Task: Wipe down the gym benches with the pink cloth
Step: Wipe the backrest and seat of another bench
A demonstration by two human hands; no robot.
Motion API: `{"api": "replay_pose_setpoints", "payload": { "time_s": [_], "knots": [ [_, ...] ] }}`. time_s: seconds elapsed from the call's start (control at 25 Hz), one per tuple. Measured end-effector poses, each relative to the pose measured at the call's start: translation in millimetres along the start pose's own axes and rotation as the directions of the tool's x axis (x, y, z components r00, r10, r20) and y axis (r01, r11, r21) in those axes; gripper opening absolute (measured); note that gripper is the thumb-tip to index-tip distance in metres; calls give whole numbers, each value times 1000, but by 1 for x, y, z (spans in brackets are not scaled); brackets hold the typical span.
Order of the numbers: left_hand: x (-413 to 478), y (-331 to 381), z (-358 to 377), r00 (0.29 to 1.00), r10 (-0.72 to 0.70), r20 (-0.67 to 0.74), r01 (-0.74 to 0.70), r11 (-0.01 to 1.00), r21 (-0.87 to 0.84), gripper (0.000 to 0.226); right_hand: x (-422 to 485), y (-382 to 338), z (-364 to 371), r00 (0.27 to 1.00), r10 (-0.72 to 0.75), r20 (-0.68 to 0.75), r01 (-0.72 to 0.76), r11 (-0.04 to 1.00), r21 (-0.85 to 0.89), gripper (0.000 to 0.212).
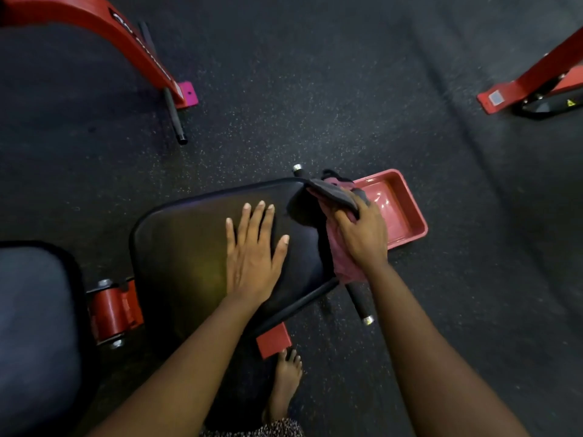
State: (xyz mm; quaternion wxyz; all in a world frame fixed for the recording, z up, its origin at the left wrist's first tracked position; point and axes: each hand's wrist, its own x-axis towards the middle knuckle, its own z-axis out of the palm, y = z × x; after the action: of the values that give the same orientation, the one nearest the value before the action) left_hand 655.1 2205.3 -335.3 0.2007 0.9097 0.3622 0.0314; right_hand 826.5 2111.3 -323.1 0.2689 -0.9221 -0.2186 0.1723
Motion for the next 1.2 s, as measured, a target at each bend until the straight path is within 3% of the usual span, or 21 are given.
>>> {"api": "replay_pose_setpoints", "payload": {
  "time_s": [0.12,0.2,0.28,0.36,0.4,0.52,0.72,0.84,1.04,1.12,1.2],
  "knots": [
    [5,3,12,999,32,36,-38,983,181,65,46,-38,-3,968,-236,87,237,972,6,57],
    [6,1,16,999,26,30,-32,974,225,63,77,-75,7,896,-365,254,396,914,-84,53],
    [7,2,15,999,14,38,-23,972,233,63,97,-107,25,735,-362,573,570,787,-235,55],
    [9,3,15,999,8,41,-17,972,234,63,108,-122,39,600,-255,758,653,704,-280,62],
    [9,3,15,999,9,42,-19,973,232,63,115,-120,41,588,-225,777,637,721,-273,64],
    [8,2,15,999,17,38,-26,973,231,64,127,-96,31,647,-217,731,518,828,-213,69],
    [10,3,16,999,13,50,-23,974,224,65,99,-35,15,848,-110,519,88,994,67,59],
    [11,3,18,999,15,44,-25,970,240,65,60,-10,9,931,41,362,-138,960,245,53],
    [8,2,19,999,33,25,-38,972,234,64,-12,21,5,959,209,192,-264,904,337,58],
    [8,2,19,999,31,20,-35,976,214,63,-42,26,10,928,356,109,-369,842,393,56],
    [8,2,17,999,34,17,-37,982,187,64,-72,19,22,845,533,40,-475,714,515,57]
  ]
}}
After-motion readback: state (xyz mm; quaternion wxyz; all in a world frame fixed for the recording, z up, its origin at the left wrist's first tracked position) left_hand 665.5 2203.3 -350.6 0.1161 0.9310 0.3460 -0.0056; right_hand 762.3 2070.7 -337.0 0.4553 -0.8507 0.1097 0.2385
